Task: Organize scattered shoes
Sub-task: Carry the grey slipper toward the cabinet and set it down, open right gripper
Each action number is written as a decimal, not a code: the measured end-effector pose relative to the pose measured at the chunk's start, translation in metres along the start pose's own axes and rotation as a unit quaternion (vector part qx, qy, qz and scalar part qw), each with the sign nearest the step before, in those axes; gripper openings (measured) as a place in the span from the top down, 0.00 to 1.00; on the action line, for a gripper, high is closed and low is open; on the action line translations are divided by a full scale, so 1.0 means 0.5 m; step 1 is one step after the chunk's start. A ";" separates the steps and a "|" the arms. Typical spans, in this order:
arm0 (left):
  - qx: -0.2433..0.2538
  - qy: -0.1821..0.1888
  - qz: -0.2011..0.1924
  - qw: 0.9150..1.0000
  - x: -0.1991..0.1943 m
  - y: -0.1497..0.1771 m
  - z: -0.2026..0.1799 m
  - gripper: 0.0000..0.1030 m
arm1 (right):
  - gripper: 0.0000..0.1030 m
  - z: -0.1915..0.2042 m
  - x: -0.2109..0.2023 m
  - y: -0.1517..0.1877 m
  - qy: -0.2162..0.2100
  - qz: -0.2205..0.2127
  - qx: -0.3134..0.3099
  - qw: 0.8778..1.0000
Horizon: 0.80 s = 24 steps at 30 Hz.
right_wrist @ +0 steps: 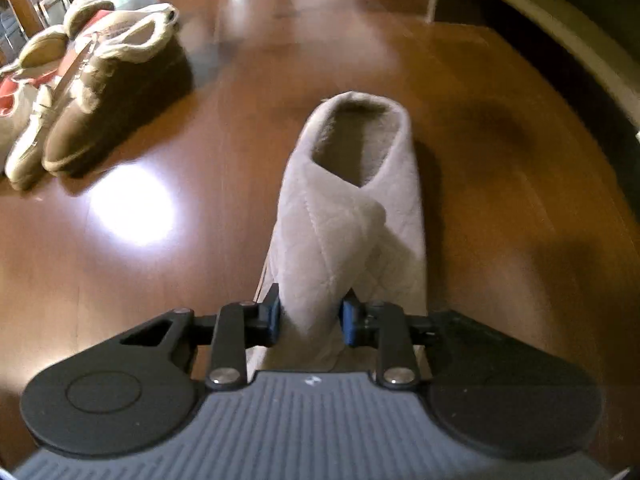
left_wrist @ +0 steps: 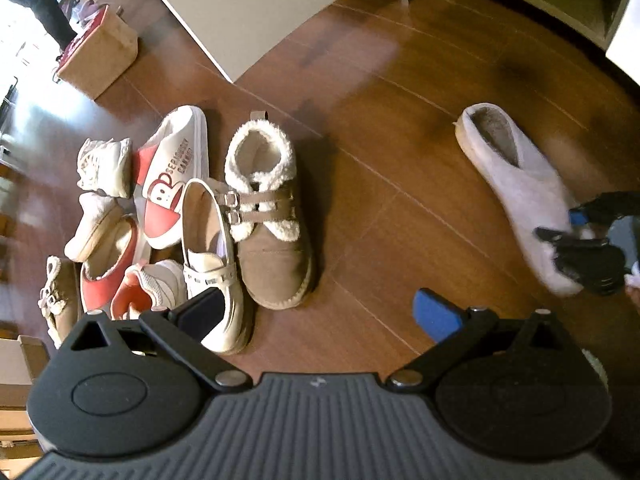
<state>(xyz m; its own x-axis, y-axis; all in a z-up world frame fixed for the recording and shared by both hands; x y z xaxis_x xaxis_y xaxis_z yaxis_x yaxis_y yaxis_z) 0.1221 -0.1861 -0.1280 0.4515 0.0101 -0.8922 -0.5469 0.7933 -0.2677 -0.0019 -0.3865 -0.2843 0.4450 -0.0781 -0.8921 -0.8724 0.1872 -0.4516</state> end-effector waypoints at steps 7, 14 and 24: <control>0.014 0.024 0.014 1.000 0.026 0.018 -0.037 0.01 | 0.34 -0.060 -0.091 0.074 0.025 -0.027 -0.062 0.997; 0.052 0.012 0.000 0.999 0.025 0.032 -0.079 0.01 | 0.76 -0.063 -0.065 0.088 0.039 -0.042 -0.021 0.998; 0.045 0.028 0.010 0.999 0.037 0.027 -0.104 0.01 | 0.80 -0.154 -0.108 0.167 0.090 -0.036 -0.002 0.995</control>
<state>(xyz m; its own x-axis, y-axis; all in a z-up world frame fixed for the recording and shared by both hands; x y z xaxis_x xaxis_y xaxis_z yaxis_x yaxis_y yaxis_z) 0.0865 -0.2071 -0.1670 0.3998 -0.0052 -0.9166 -0.4887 0.8448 -0.2179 -0.1144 -0.4422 -0.2752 0.4639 -0.2648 -0.8454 -0.8400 0.1717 -0.5147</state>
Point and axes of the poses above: each gripper's, at about its wrist camera, not at the fingertips, and x roughly the way its jaws point, z to its left, y to its underside, the point moved 3 cm from there along x, roughly the way its jaws point, and after that the axes turned 7 degrees about -y, right-handed, at the moved point
